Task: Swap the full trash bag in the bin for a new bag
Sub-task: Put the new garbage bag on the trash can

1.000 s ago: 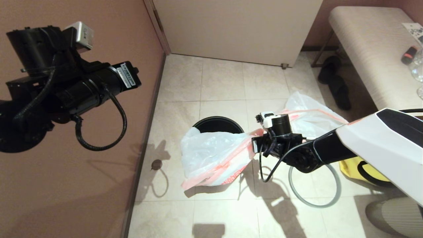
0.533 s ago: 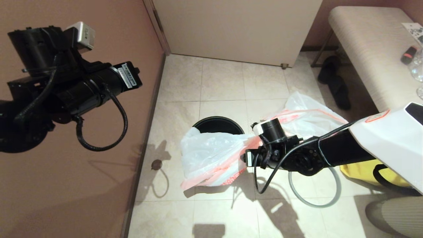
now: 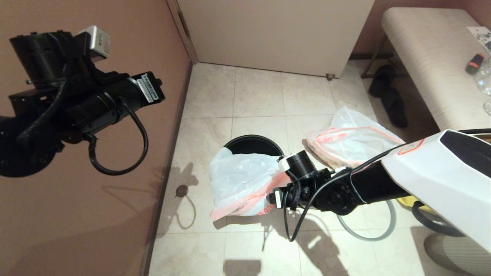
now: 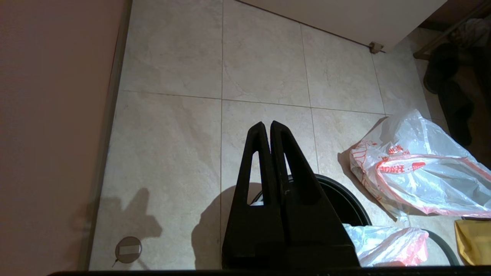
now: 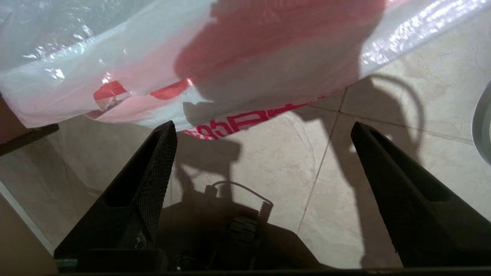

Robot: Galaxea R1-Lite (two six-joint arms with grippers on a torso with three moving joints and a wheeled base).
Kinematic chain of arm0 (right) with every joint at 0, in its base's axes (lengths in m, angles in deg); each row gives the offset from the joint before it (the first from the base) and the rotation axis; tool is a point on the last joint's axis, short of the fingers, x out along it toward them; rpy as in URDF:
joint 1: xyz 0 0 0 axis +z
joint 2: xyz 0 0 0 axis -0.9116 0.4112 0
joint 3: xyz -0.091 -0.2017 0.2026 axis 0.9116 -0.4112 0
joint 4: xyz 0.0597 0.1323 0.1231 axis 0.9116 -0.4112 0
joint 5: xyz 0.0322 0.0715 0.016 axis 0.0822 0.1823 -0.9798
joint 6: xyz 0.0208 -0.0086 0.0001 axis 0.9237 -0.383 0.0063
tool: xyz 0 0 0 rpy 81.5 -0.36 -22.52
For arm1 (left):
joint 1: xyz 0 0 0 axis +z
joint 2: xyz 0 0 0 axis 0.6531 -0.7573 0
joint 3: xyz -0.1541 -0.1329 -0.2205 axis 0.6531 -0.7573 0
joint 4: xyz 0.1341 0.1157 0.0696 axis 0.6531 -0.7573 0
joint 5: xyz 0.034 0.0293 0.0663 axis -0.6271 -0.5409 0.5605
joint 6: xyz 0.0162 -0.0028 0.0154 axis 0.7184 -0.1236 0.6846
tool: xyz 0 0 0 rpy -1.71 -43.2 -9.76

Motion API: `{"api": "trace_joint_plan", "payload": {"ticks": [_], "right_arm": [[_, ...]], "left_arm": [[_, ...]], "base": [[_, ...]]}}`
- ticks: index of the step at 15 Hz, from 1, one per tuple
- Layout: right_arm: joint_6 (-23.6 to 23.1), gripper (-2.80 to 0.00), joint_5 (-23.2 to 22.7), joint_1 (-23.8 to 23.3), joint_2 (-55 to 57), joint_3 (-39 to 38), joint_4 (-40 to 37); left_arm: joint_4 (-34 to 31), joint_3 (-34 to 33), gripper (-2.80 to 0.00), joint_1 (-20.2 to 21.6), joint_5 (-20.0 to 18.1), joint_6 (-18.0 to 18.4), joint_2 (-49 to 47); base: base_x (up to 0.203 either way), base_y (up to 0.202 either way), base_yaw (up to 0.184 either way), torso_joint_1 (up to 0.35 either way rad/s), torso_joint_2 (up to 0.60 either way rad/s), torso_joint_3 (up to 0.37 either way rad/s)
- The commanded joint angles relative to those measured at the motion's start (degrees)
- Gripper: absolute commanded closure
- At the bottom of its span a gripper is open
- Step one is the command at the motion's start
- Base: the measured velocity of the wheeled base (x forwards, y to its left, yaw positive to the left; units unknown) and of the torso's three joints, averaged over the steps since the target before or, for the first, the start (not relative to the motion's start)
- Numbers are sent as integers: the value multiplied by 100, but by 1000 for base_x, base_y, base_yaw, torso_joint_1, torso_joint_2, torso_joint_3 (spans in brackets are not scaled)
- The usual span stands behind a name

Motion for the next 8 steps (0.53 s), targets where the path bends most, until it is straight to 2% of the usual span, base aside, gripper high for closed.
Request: {"api": "trace_joint_plan", "payload": {"ticks": [1,3,6,8], "right_arm": [[2,-280,9,-10,223,222,-2],[-35,-280,17,-68,418,670,-71],[-109,-280,31,-131,770,1527,-614],[-116,-280,40,-154,767,1638,-843]], "left_arm": [[19,9,0,8,8,-13,-12],[19,4,0,8,8,-9,-21],[19,9,0,8,8,-6,-39],[19,9,0,8,8,-14,-47]], "base": [[0,0,0,0,0,0],[0,0,0,0,0,0],[0,0,0,0,0,0],[0,0,0,0,0,0]]}}
